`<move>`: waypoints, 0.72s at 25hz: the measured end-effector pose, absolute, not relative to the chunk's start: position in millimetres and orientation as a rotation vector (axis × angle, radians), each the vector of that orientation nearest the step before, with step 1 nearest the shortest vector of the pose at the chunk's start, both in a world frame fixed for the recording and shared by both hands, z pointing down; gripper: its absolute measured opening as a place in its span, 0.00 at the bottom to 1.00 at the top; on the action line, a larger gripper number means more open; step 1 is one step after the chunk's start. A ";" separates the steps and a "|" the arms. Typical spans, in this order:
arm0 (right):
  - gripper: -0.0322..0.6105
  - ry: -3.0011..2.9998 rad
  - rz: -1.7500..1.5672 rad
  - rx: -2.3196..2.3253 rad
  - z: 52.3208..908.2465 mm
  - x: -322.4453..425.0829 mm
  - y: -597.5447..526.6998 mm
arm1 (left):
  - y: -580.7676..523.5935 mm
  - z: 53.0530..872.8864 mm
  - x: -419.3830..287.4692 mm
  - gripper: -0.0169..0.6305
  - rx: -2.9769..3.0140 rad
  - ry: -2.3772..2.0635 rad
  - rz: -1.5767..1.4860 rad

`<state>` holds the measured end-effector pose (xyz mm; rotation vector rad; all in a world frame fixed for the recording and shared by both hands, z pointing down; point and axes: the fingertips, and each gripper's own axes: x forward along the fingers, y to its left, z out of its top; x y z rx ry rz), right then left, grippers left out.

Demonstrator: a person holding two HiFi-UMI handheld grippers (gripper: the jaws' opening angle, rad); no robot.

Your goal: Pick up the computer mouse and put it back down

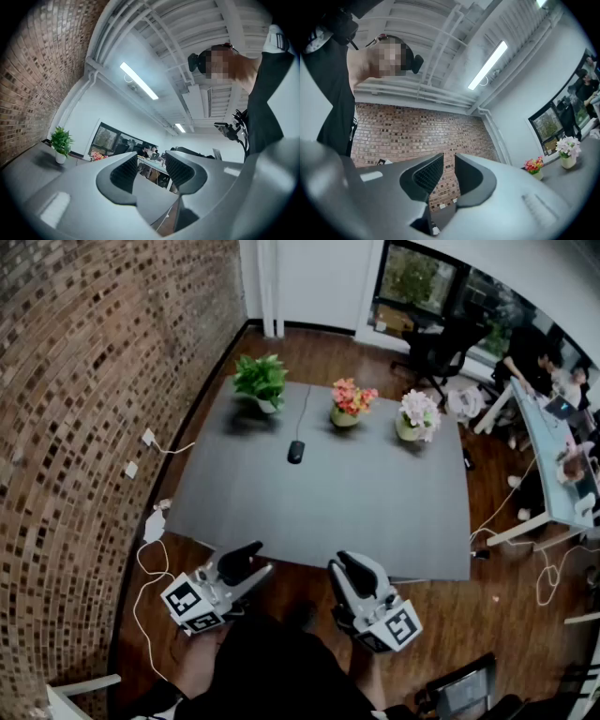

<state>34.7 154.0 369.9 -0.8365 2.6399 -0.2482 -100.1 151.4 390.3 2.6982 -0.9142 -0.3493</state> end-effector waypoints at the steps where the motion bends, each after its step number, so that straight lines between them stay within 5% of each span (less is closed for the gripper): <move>1: 0.13 2.630 -0.252 -0.846 368.6 41.2 149.2 | 146.7 390.9 -95.1 0.32 2.698 -0.911 -0.342; 18: 0.13 2.621 -0.193 -1.056 357.9 47.8 46.2 | -2.5 409.6 -76.3 0.32 2.687 -0.715 -0.345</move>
